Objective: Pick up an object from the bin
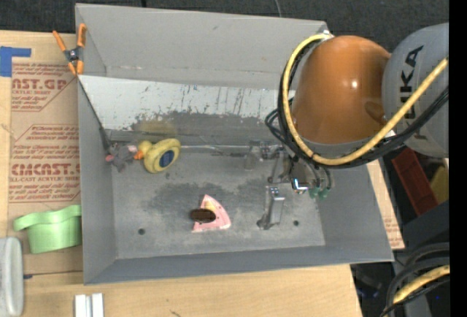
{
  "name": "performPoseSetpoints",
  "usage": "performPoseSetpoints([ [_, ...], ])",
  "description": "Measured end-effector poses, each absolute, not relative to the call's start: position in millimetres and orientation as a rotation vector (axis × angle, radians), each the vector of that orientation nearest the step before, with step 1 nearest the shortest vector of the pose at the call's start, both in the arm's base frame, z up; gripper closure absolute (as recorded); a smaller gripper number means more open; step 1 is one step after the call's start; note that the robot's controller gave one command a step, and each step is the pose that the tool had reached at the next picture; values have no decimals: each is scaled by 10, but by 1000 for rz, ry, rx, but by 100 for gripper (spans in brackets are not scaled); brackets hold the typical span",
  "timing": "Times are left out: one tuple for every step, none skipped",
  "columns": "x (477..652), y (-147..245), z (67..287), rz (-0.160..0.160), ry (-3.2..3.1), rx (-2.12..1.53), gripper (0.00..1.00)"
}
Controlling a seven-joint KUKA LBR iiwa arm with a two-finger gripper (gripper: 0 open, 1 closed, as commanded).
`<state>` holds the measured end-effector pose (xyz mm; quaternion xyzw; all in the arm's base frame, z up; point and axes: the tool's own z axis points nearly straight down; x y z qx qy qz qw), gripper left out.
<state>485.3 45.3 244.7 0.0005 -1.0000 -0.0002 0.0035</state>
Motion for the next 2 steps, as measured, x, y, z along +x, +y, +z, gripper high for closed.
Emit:
performPoseSetpoints([
  [4867,450,2491,-2,-3143,0,0],
  [4956,726,1830,-1,-3144,114,0],
])
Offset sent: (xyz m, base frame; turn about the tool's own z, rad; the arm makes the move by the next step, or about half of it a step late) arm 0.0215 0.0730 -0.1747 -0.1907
